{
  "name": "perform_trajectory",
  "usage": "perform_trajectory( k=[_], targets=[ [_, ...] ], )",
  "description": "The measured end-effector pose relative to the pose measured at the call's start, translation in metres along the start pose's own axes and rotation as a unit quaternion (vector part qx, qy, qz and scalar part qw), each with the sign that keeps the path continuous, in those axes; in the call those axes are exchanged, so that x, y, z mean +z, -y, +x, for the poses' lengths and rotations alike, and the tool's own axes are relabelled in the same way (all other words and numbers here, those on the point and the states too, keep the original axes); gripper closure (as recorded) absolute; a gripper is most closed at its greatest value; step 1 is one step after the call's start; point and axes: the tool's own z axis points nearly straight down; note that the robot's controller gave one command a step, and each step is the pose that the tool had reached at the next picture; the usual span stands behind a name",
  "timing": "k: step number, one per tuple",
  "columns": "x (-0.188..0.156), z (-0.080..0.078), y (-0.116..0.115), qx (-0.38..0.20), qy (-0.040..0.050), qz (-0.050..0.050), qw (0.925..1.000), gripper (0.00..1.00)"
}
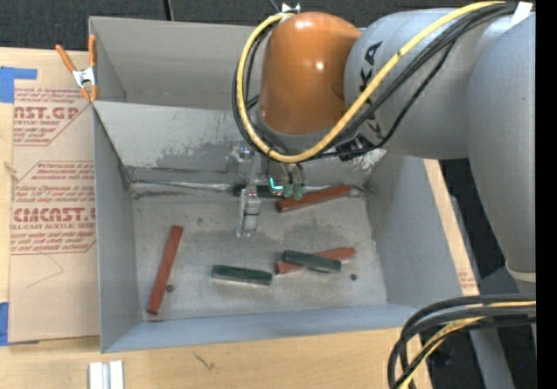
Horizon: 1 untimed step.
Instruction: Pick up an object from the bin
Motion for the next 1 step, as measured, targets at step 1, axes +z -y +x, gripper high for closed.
perform_trajectory(
  k=[1],
  targets=[
    [-0.0046,-0.0018,0.0006,0.001,0.0039,0.000,1.0000,0.00]
  ],
)
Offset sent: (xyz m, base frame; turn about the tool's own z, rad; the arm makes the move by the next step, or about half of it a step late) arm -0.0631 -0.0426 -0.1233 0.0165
